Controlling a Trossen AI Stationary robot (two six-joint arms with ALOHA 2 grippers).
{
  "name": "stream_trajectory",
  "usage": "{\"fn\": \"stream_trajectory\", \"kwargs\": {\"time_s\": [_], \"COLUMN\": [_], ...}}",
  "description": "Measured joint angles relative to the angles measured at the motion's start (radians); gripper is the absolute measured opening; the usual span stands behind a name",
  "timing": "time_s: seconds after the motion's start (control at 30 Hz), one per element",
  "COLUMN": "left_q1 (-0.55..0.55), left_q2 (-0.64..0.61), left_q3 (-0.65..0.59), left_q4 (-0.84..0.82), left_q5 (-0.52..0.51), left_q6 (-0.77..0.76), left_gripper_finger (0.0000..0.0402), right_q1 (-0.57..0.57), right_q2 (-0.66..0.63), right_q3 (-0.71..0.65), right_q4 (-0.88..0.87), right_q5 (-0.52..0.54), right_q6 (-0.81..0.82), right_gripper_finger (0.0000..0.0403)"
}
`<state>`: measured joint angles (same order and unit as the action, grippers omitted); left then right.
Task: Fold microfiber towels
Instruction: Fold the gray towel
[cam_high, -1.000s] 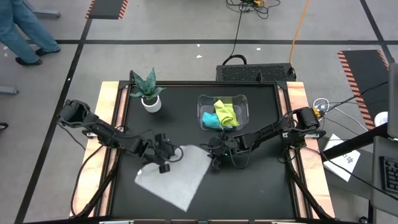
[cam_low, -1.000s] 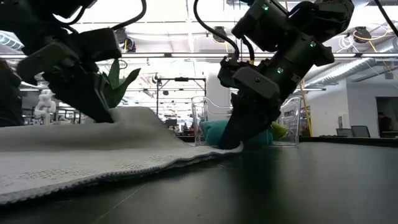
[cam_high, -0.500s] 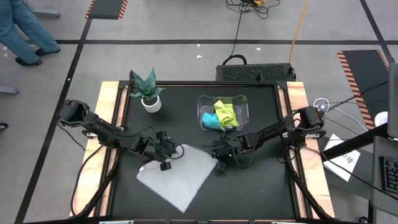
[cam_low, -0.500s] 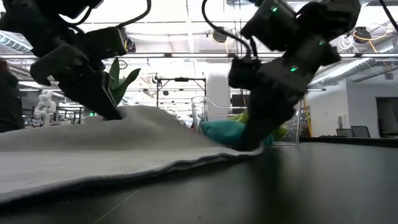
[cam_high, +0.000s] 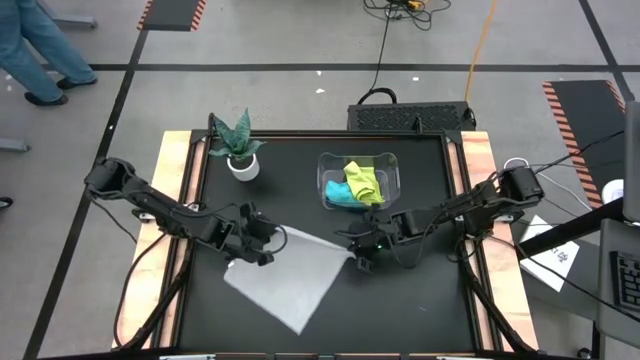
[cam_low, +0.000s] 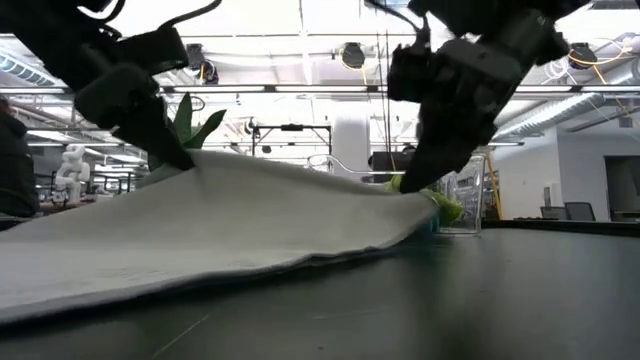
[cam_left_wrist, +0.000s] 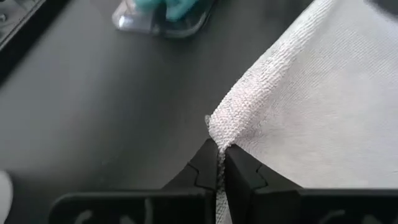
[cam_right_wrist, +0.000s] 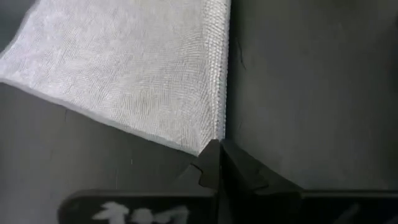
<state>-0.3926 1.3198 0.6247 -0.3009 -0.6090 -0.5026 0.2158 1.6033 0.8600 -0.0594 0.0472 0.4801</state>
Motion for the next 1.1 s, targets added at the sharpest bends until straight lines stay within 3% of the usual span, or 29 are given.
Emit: {"fn": "stream_trajectory", "kwargs": {"time_s": [0.2, 0.43, 0.6, 0.9, 1.0, 1.1], "left_q1": [-0.001, -0.003, -0.024, -0.119, -0.146, -0.161], "left_q2": [0.001, 0.001, 0.001, 0.001, 0.002, 0.002], "left_q3": [0.0, 0.0, 0.0, 0.0, 0.0, 0.0], "left_q4": [0.114, 0.254, 0.251, 0.253, 0.252, 0.227], "left_q5": [0.01, 0.074, 0.105, 0.142, 0.147, 0.217], "left_q6": [0.0, -0.007, -0.113, -0.261, -0.242, -0.197], "left_gripper_finger": [0.0005, 0.005, 0.0065, 0.0007, 0.0007, 0.0019], "right_q1": [0.035, 0.058, 0.038, -0.051, -0.082, -0.094], "right_q2": [-0.096, -0.171, -0.219, -0.278, -0.282, -0.282], "right_q3": [0.001, 0.001, 0.001, 0.001, 0.001, 0.001], "right_q4": [-0.141, -0.219, -0.275, -0.357, -0.388, -0.387], "right_q5": [0.027, 0.033, 0.033, 0.028, 0.006, 0.005], "right_q6": [0.052, 0.056, 0.028, -0.04, -0.057, -0.089], "right_gripper_finger": [0.0, 0.0, 0.0, 0.0, 0.0, 0.0001]}}
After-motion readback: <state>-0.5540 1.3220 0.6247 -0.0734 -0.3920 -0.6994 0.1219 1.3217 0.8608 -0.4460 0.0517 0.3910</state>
